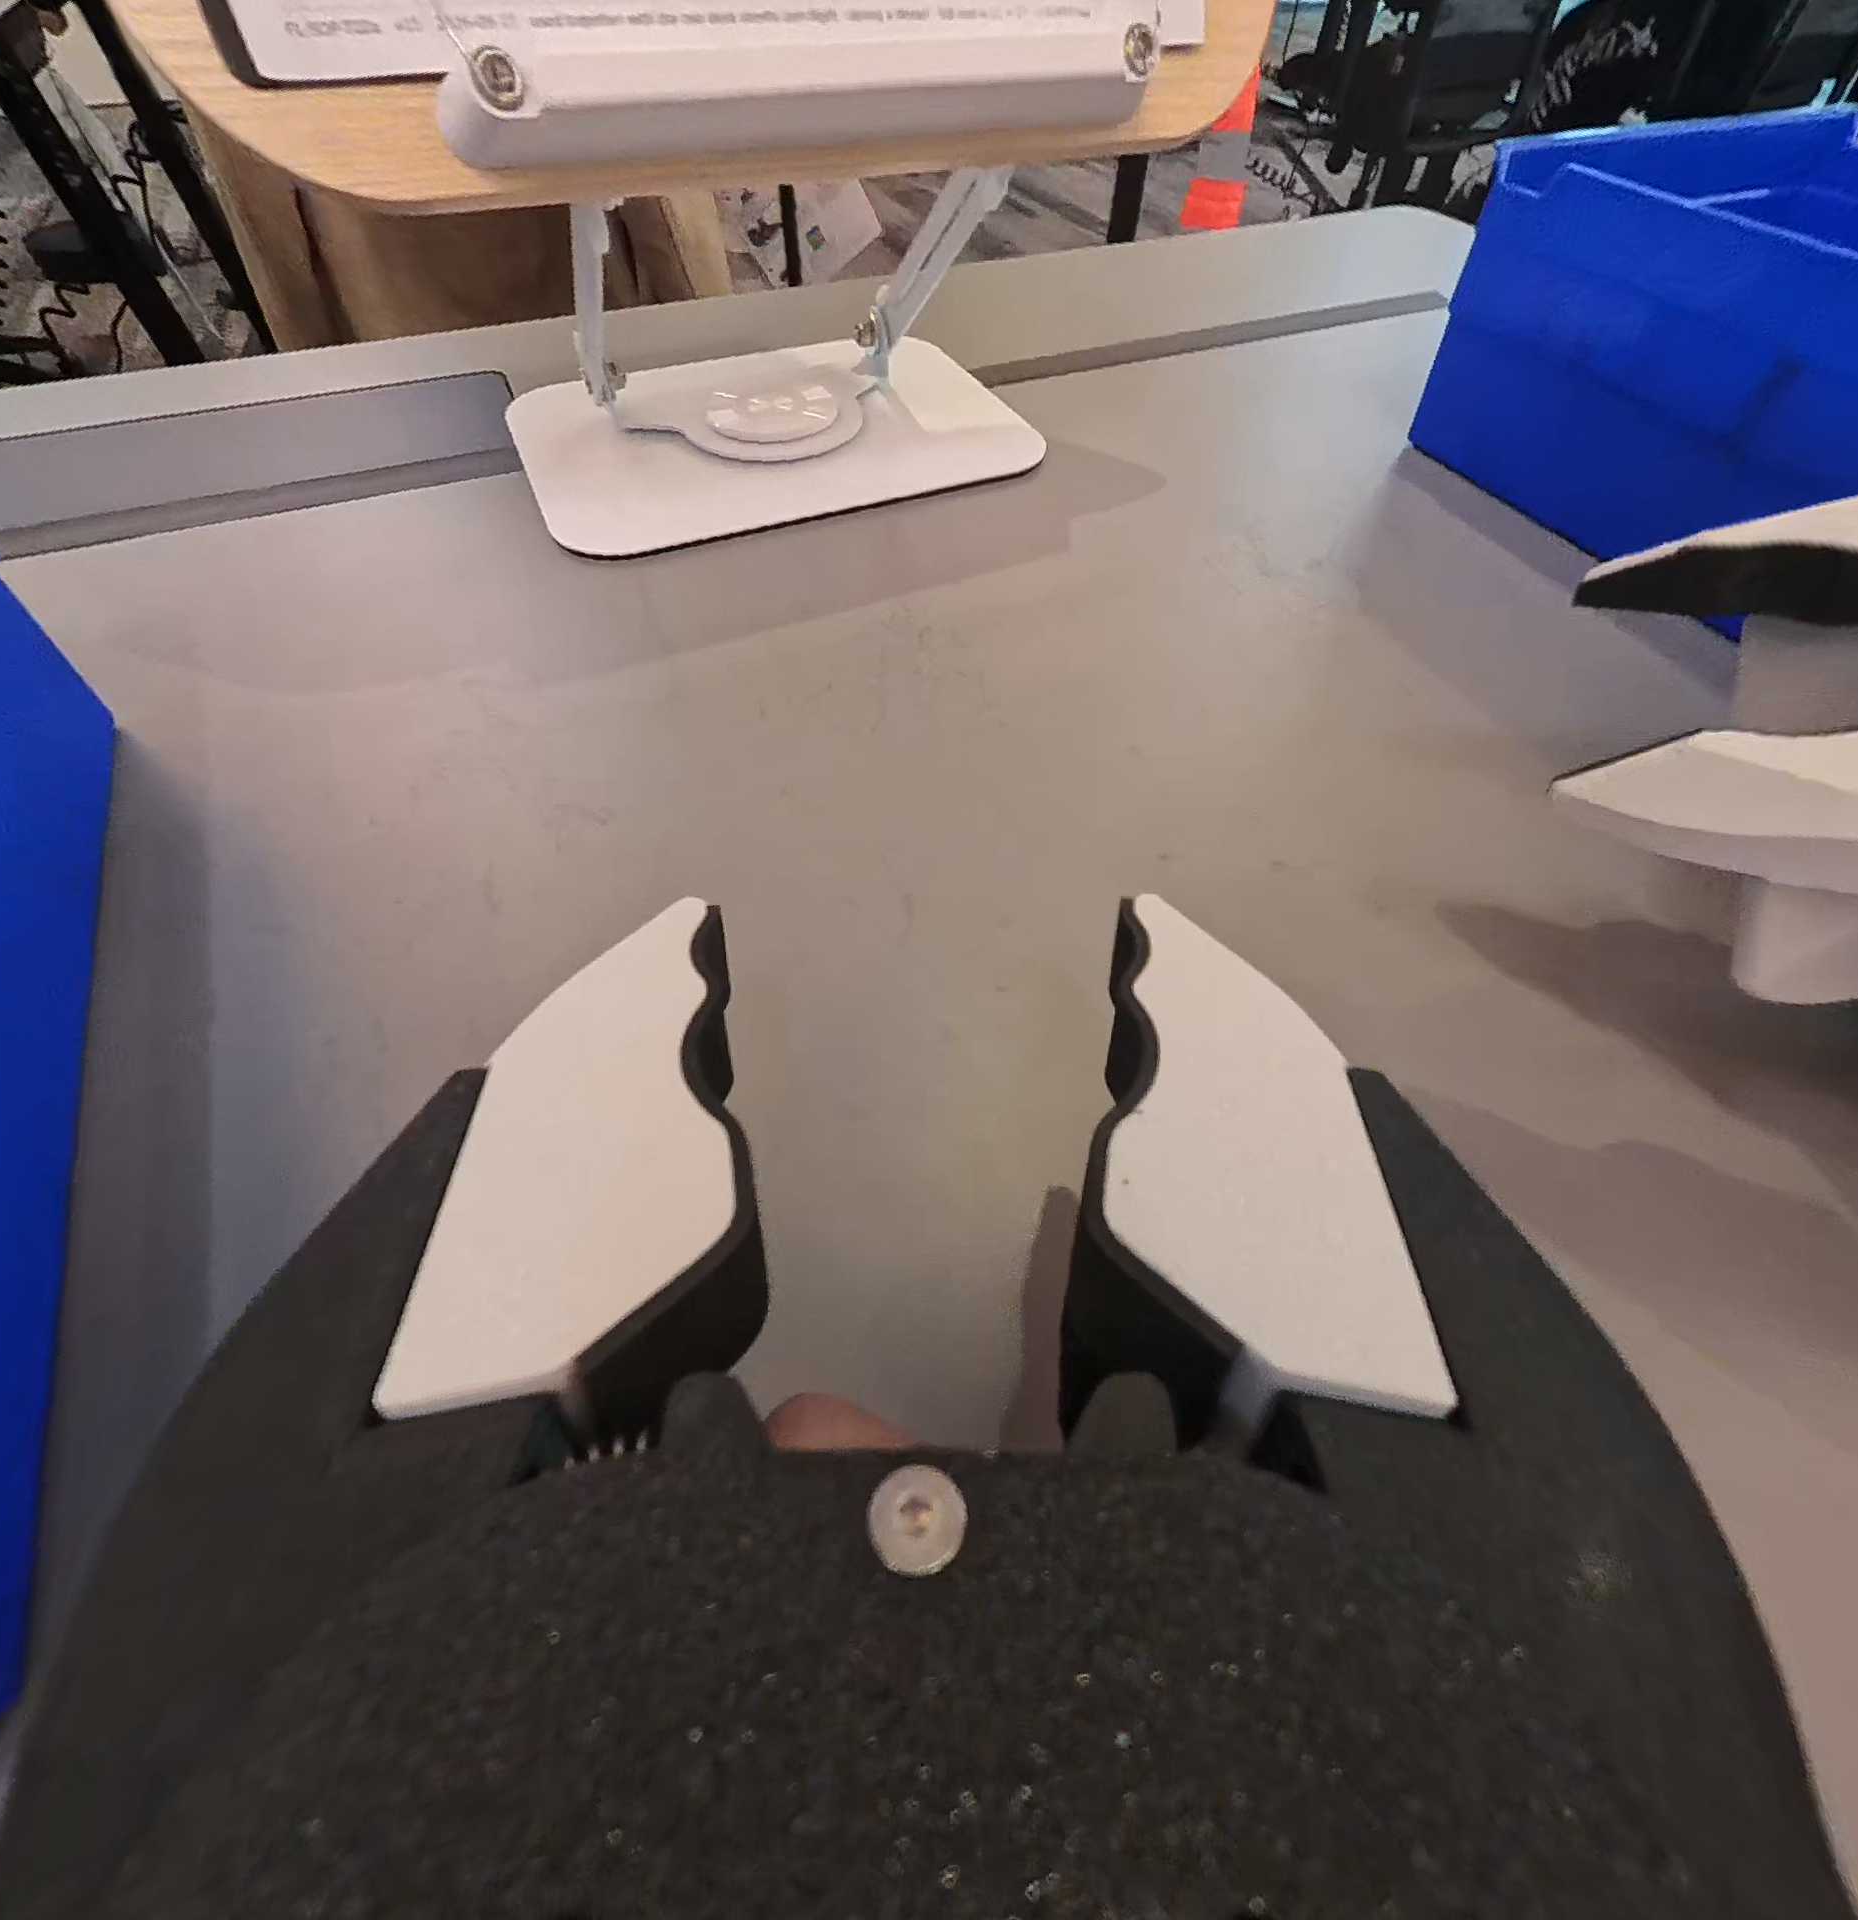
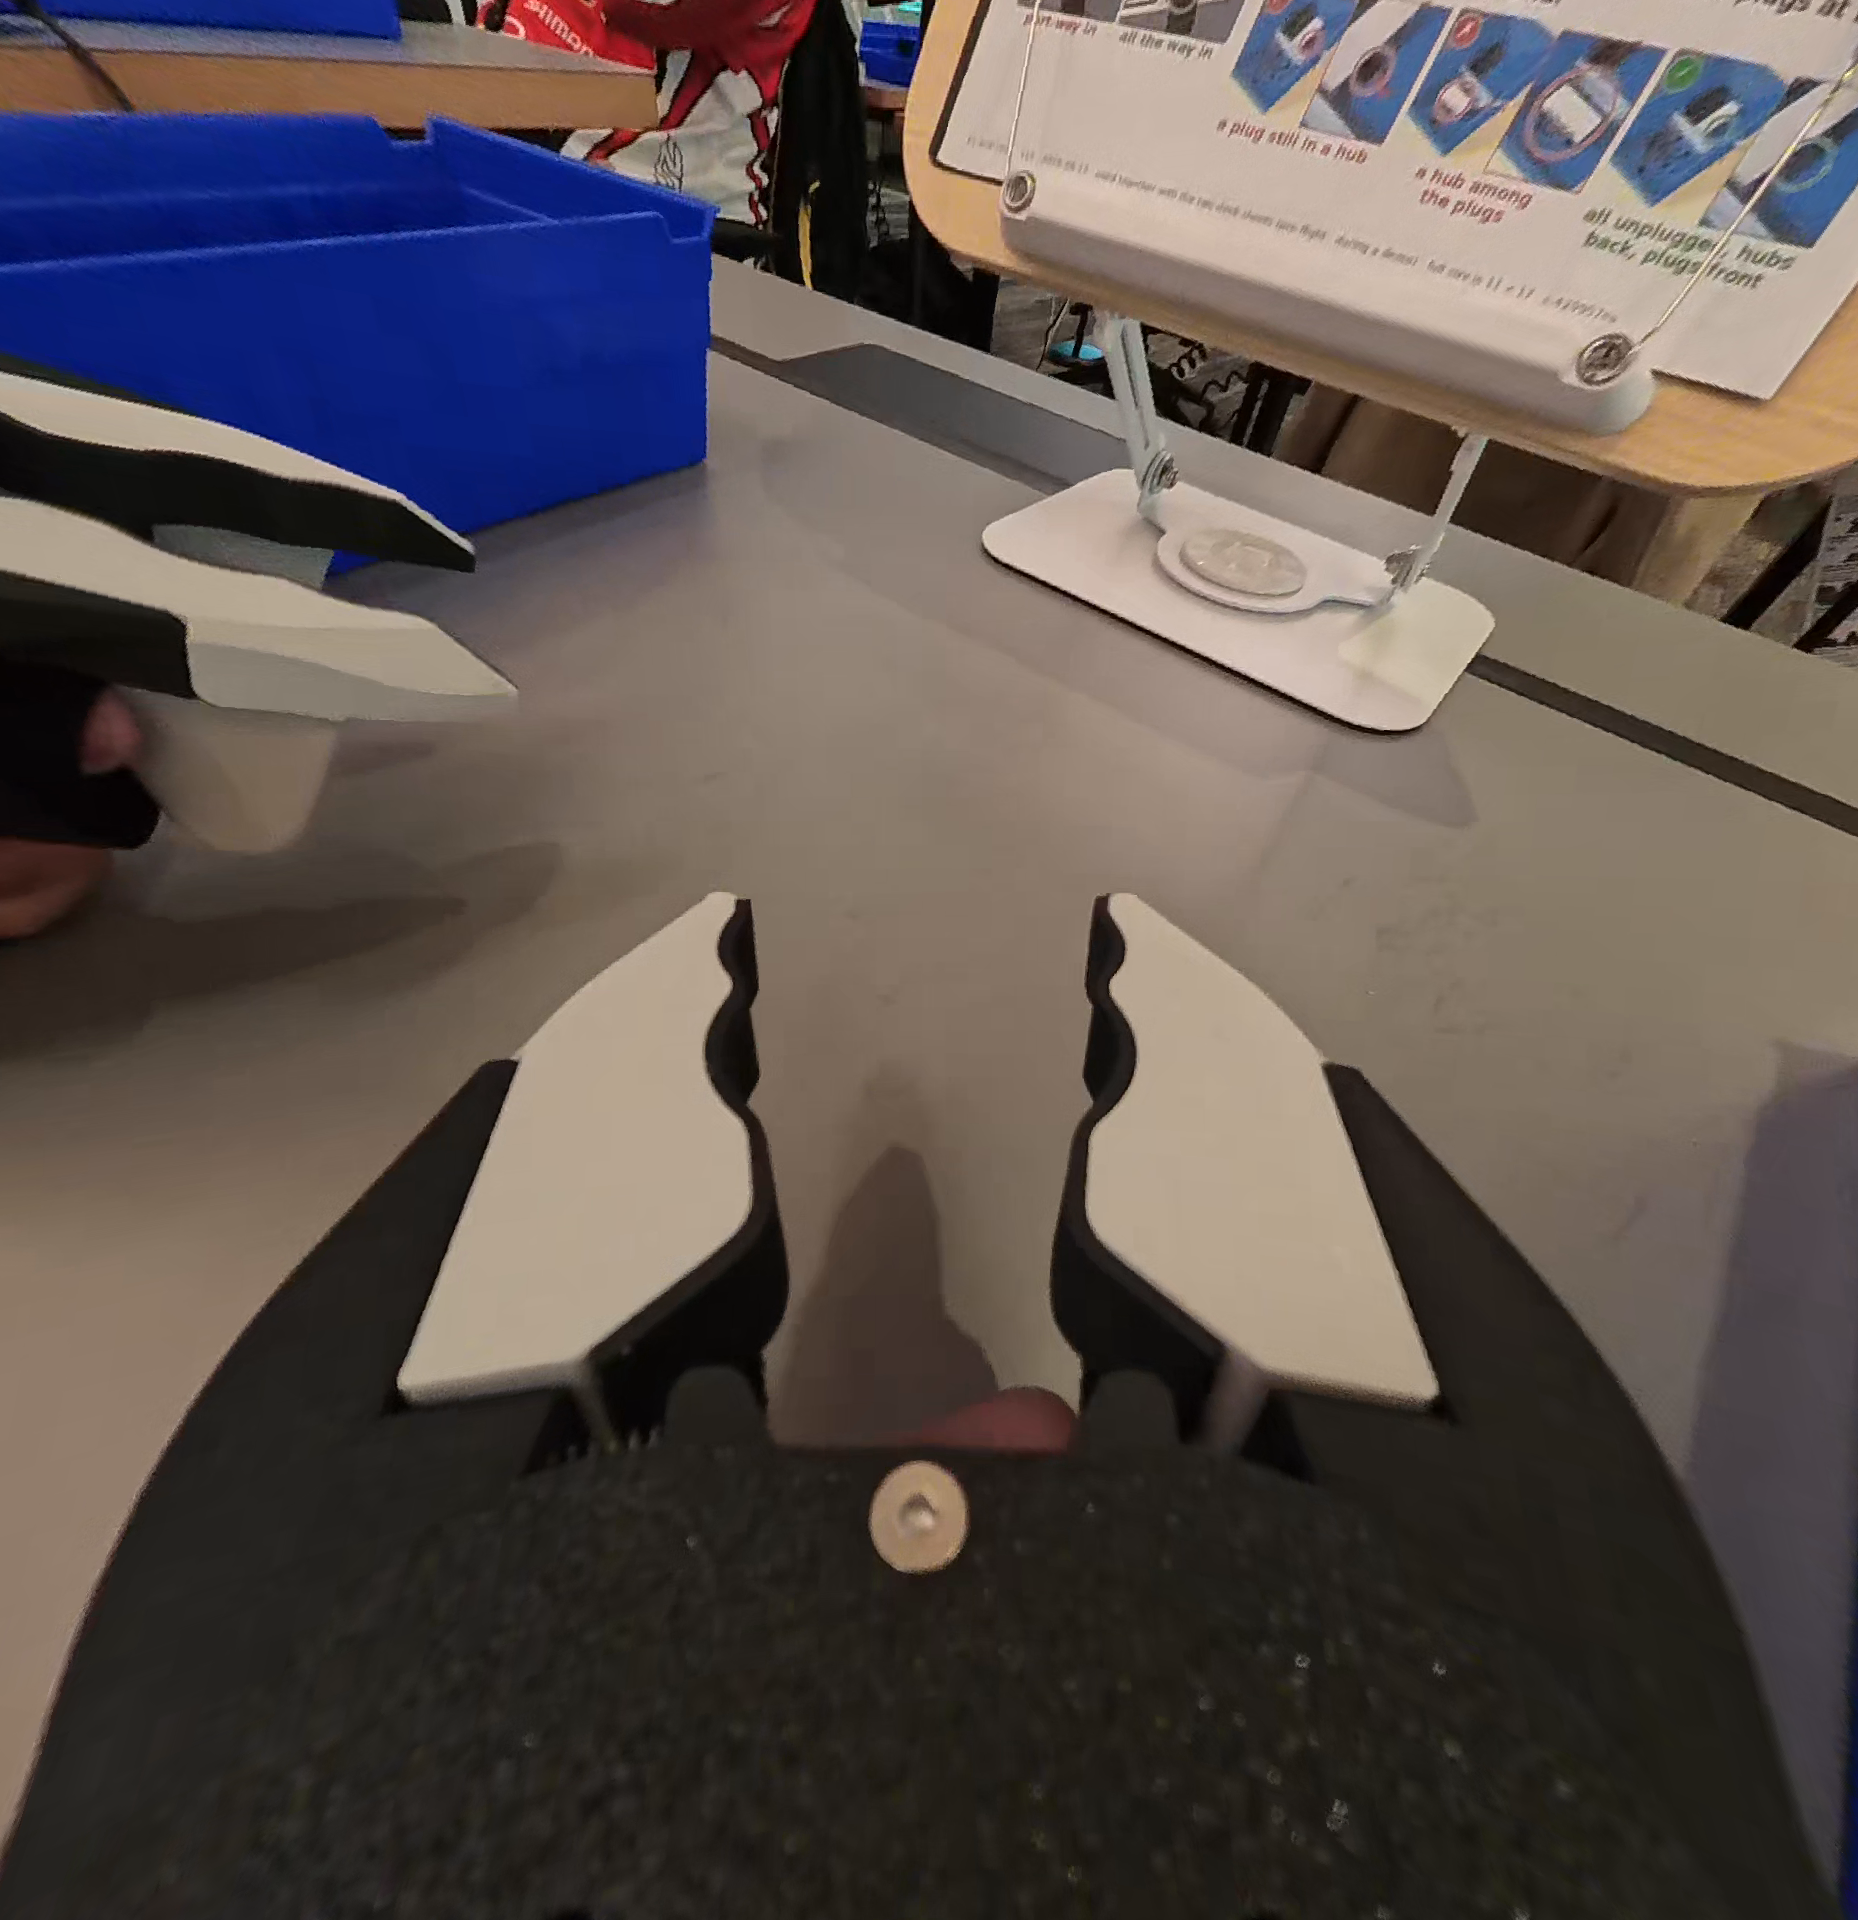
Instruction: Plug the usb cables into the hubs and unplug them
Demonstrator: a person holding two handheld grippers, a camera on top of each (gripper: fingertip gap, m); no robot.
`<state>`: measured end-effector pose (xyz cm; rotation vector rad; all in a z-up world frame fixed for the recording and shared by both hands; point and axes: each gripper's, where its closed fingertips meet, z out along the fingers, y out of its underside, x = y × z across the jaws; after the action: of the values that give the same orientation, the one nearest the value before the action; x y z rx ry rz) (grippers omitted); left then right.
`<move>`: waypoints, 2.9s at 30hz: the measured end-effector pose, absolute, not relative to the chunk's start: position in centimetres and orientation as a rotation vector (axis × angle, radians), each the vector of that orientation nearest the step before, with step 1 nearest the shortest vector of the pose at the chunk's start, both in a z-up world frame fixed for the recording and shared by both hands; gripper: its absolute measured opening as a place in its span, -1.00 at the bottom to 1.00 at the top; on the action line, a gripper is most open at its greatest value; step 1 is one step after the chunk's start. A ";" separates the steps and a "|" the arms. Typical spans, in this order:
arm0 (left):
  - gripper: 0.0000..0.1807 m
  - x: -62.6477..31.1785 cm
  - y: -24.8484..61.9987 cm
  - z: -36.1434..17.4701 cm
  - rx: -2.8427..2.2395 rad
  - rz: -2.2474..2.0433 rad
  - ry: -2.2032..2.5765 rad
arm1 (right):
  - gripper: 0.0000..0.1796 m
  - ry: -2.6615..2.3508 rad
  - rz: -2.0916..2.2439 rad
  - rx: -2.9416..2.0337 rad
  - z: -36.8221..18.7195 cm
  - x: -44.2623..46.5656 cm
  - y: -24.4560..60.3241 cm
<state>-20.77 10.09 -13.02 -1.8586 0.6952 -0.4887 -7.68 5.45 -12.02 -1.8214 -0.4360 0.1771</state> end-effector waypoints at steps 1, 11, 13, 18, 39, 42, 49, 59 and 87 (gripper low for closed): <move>-0.21 -20.7 10.0 -13.1 -1.857 -0.482 0.707 | -0.33 -0.445 0.171 -1.823 -12.1 -7.8 5.4; -0.22 -21.7 6.8 -8.8 -1.813 -0.658 0.737 | -0.35 -0.473 0.164 -1.840 -12.4 -8.1 5.5; -0.25 -24.4 5.9 -5.1 -1.746 -0.602 0.779 | -0.34 -0.463 0.177 -1.842 -12.4 -8.0 5.5; -0.30 -35.1 11.8 -1.9 -1.911 -0.350 0.755 | -0.34 -0.470 0.206 -1.848 -12.5 -8.4 5.3; -0.91 -41.2 24.0 -17.2 -2.436 -0.096 0.895 | -0.36 -0.484 0.245 -1.876 -12.9 -8.8 5.4; -0.91 -41.4 24.0 -16.7 -2.408 -0.047 0.920 | -0.37 -0.488 0.247 -1.877 -12.9 -8.8 5.4; -0.92 -41.8 24.9 -11.4 -2.269 0.020 0.918 | -0.38 -0.483 0.259 -1.884 -13.0 -8.8 5.4; -0.93 -40.5 25.4 -0.6 -2.102 0.012 0.893 | -0.39 -0.483 0.263 -1.882 -12.9 -8.8 5.4; -0.92 -14.6 8.6 -14.1 -1.832 -0.459 1.455 | -0.39 -0.381 0.310 -1.829 -11.8 -5.8 4.9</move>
<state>-14.62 8.58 -14.05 -1.8324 1.4554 -0.4591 -5.79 4.91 -11.84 -1.8288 -0.3813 0.3099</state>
